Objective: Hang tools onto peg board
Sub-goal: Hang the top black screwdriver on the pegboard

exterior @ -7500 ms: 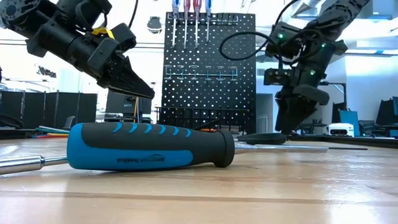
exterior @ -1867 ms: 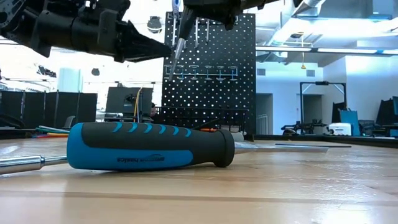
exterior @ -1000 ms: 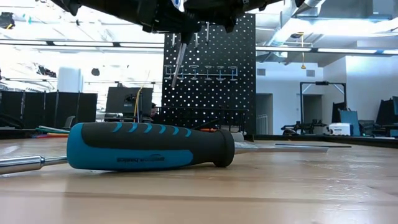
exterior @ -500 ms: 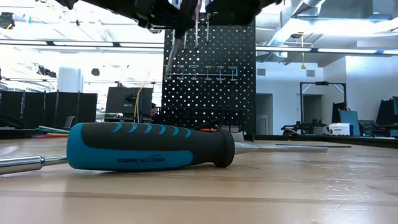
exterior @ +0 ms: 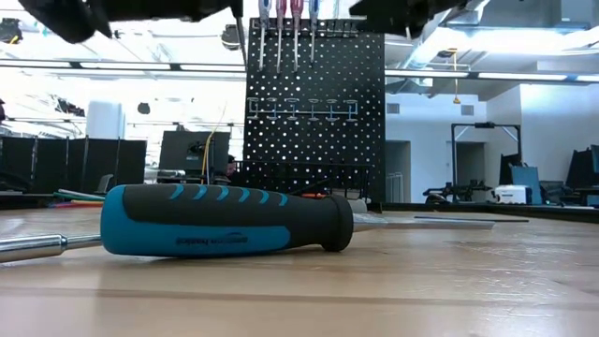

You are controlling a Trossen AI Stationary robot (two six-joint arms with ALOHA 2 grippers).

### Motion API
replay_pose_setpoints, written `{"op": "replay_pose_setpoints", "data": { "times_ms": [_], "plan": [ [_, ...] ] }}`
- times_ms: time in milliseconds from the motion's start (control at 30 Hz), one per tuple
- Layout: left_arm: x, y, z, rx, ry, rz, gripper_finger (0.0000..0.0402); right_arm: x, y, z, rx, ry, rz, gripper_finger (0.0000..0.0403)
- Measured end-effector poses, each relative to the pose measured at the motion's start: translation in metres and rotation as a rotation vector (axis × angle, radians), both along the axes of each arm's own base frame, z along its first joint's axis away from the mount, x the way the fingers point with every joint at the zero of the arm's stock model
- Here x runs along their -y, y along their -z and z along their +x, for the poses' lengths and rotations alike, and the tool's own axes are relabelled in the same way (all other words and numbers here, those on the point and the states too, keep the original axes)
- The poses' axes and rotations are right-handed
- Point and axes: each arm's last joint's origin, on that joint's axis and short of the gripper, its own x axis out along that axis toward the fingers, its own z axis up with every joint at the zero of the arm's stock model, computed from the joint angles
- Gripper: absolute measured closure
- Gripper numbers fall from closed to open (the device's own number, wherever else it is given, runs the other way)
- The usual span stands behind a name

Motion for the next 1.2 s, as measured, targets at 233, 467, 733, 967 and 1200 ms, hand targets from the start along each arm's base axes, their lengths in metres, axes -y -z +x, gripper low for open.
{"op": "replay_pose_setpoints", "data": {
  "times_ms": [233,467,733,967,1200],
  "plan": [
    [-0.051,-0.013,-0.001,0.053,-0.089,0.002,0.0303,-0.001,0.000,0.001,0.001,-0.004,-0.008,0.0122],
    [-0.088,-0.002,0.007,0.005,-0.092,-0.076,0.0303,-0.001,0.000,0.001,0.001,-0.007,-0.009,0.0122],
    [-0.107,0.022,0.016,-0.048,-0.122,-0.146,0.0303,-0.001,0.000,0.001,0.000,-0.007,-0.009,0.0122],
    [-0.118,0.032,0.016,-0.052,-0.128,-0.242,0.0303,-0.001,0.000,0.001,-0.001,-0.007,-0.006,0.0122],
    [-0.123,0.039,0.015,-0.078,-0.129,-0.330,0.0303,-0.001,0.000,0.001,0.001,-0.007,-0.006,0.0122]
  ]
}}
